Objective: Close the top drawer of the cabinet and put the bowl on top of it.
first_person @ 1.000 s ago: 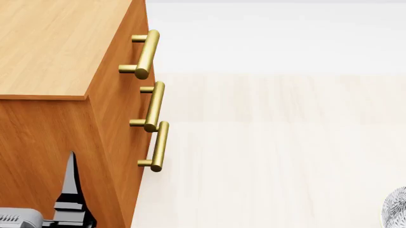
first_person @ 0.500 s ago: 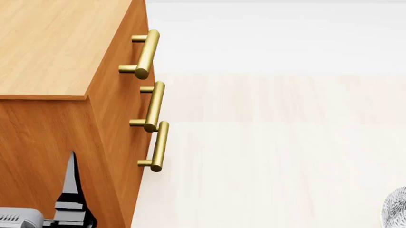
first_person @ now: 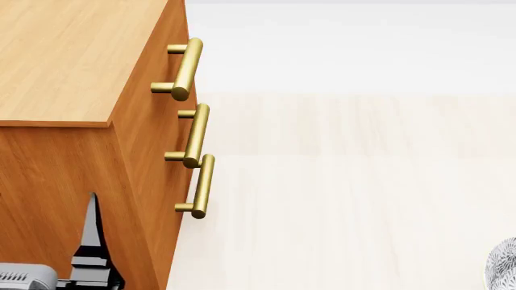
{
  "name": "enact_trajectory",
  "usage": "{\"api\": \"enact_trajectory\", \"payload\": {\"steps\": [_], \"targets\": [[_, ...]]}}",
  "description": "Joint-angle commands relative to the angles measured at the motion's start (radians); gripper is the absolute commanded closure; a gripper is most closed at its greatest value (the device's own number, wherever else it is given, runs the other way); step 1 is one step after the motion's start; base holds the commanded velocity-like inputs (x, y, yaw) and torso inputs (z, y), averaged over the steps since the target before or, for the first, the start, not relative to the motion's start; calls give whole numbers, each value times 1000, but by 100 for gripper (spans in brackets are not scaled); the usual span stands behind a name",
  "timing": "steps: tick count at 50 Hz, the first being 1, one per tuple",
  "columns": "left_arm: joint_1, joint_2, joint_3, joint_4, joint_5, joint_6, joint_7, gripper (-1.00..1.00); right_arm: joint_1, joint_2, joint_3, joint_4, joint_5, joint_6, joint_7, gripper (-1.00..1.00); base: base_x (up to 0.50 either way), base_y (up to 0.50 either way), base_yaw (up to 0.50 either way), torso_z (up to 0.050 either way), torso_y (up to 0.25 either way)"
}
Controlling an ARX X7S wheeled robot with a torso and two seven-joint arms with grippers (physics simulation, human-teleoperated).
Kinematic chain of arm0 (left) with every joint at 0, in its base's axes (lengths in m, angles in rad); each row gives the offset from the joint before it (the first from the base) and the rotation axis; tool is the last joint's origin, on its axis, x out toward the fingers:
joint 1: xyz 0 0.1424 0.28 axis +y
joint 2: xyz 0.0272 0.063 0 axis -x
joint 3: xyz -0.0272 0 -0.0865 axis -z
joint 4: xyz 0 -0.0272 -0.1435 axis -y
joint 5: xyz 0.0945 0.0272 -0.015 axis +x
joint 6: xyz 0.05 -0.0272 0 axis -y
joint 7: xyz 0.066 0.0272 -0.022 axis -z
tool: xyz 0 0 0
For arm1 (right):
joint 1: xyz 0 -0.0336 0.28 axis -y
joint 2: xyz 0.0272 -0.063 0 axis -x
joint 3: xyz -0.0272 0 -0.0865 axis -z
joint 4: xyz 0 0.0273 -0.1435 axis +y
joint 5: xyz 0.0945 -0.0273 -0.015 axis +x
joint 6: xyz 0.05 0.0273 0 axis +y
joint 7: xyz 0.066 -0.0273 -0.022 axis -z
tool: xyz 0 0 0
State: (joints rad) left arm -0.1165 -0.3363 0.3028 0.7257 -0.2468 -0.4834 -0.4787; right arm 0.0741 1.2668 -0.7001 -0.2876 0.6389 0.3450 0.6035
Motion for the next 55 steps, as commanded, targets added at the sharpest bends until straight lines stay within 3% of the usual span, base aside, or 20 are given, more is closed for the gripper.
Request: {"api": "enact_trajectory", "payload": {"steps": [1,55], "targets": [[-1,-2,4,-4,-2,3,-3,-100,-2,-1,3,6,2,-4,0,-100,0,0,0,0,0],[-3,-15,11,-9,-14,14,-19,-100,9,-39,3,51,-15,-12,-25,-100,0,0,0,0,0]]}}
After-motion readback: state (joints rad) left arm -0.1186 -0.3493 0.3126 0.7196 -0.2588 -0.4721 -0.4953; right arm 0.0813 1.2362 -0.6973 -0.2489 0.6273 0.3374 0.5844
